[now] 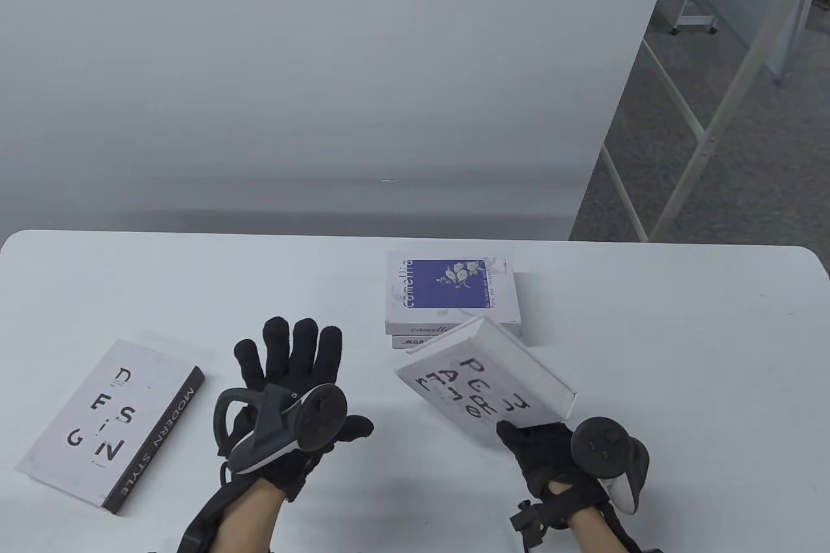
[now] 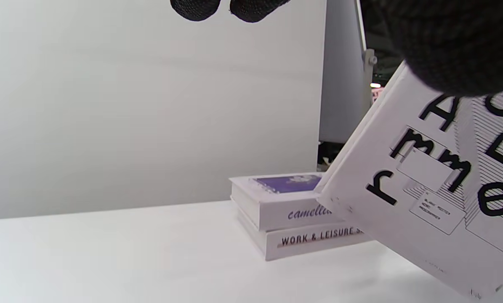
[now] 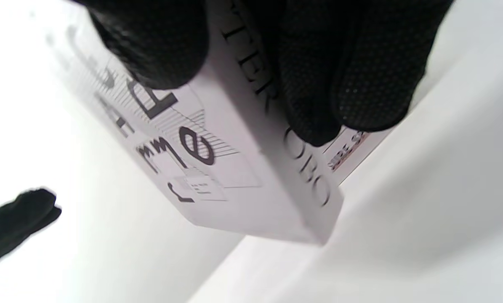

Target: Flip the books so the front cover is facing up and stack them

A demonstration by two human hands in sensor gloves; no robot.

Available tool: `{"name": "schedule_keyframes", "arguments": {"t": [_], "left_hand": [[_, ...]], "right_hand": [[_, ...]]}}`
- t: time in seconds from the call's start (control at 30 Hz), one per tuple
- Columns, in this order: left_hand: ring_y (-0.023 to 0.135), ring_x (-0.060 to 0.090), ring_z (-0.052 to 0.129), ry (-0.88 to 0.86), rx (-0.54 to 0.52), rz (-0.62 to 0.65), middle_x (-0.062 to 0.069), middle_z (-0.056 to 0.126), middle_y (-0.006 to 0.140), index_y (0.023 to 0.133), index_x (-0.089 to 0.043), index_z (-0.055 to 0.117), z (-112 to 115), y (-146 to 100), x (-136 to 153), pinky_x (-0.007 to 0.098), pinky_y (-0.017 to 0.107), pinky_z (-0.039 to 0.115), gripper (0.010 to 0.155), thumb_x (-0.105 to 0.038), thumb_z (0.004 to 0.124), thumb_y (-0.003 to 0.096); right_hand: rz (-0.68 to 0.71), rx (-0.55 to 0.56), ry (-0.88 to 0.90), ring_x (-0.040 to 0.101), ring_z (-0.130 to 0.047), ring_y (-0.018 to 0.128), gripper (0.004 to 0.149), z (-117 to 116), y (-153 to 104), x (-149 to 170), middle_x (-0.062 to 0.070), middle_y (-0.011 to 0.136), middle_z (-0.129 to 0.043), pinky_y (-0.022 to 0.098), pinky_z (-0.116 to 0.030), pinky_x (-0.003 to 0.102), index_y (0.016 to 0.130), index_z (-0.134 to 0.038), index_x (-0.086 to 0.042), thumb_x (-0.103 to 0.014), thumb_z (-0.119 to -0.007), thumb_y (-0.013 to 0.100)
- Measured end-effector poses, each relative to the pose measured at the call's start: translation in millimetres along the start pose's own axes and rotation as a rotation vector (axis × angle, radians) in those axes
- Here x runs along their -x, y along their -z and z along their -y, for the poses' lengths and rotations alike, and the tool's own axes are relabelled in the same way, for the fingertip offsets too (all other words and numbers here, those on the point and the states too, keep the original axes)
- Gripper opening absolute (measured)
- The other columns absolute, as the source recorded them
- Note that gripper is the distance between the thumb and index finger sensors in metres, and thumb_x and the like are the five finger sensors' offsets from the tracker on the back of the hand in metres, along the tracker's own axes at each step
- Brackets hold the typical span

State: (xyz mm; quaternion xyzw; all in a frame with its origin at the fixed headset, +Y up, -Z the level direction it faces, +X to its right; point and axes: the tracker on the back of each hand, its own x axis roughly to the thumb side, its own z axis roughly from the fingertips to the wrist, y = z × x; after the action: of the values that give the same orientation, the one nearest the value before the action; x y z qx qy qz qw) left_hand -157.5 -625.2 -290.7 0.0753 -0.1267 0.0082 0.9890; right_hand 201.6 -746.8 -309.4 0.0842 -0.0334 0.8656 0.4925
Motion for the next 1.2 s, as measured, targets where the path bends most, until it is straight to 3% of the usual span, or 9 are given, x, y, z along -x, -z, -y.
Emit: {"name": "schedule_keyframes", "arguments": {"t": [0.2,0.43,0.5,0.63,0.77,0.93,1.2], "left_hand": [[0.094,0.066,0.019,-0.053,-0.011,-0.024,0.033,0.033,0.111,0.112,-0.004,0.038,-11,-6,15,0.080,0.057,0.017,0.112,-0.069,0.080,0.0310],[0.095,0.066,0.023,-0.108,-0.043,-0.055,0.033,0.038,0.111,0.112,-0.003,0.039,-21,-12,30,0.080,0.057,0.020,0.111,-0.069,0.079,0.0319],[0.095,0.066,0.024,-0.119,-0.048,-0.060,0.033,0.039,0.111,0.112,-0.003,0.040,-22,-13,33,0.080,0.057,0.020,0.111,-0.069,0.079,0.0320],[0.094,0.066,0.025,-0.148,-0.046,-0.069,0.034,0.041,0.111,0.111,-0.003,0.040,-22,-14,39,0.080,0.057,0.021,0.110,-0.069,0.079,0.0326],[0.094,0.066,0.026,-0.158,-0.049,-0.077,0.034,0.042,0.111,0.111,-0.003,0.041,-23,-15,43,0.080,0.058,0.022,0.109,-0.070,0.078,0.0332],[0.094,0.066,0.026,-0.182,-0.053,-0.084,0.034,0.043,0.110,0.111,-0.003,0.043,-24,-17,48,0.079,0.058,0.023,0.108,-0.070,0.078,0.0334],[0.093,0.066,0.027,-0.195,-0.036,-0.098,0.034,0.043,0.110,0.111,-0.003,0.045,-20,-15,53,0.079,0.058,0.024,0.107,-0.070,0.077,0.0341]], "right_hand": [[-0.175,0.003,0.261,0.028,-0.108,0.056,0.075,-12,31,4,0.029,0.077,-0.089,0.037,-0.094,0.039,0.097,-0.053,0.005,-0.051,-0.072,0.051],[-0.424,0.021,0.461,0.020,-0.110,0.051,0.077,-33,97,0,0.021,0.072,-0.094,0.034,-0.097,0.033,0.093,-0.057,0.008,-0.057,-0.067,0.055],[-0.477,0.022,0.480,0.020,-0.110,0.051,0.077,-42,110,-2,0.021,0.072,-0.094,0.034,-0.097,0.033,0.093,-0.057,0.009,-0.058,-0.065,0.056],[-0.508,0.041,0.321,0.017,-0.111,0.050,0.077,-58,135,-6,0.018,0.070,-0.095,0.033,-0.097,0.031,0.092,-0.058,0.009,-0.060,-0.062,0.057],[-0.561,0.045,0.457,0.018,-0.110,0.051,0.077,-69,147,-6,0.018,0.071,-0.094,0.034,-0.096,0.032,0.092,-0.057,0.009,-0.059,-0.062,0.058],[-0.614,0.062,0.429,0.017,-0.110,0.051,0.077,-78,155,-4,0.018,0.071,-0.095,0.034,-0.097,0.031,0.092,-0.058,0.009,-0.060,-0.061,0.058],[-0.605,-0.004,0.471,0.024,-0.107,0.057,0.076,-81,156,-11,0.024,0.077,-0.088,0.038,-0.094,0.036,0.095,-0.048,0.014,-0.055,-0.050,0.061]]}}
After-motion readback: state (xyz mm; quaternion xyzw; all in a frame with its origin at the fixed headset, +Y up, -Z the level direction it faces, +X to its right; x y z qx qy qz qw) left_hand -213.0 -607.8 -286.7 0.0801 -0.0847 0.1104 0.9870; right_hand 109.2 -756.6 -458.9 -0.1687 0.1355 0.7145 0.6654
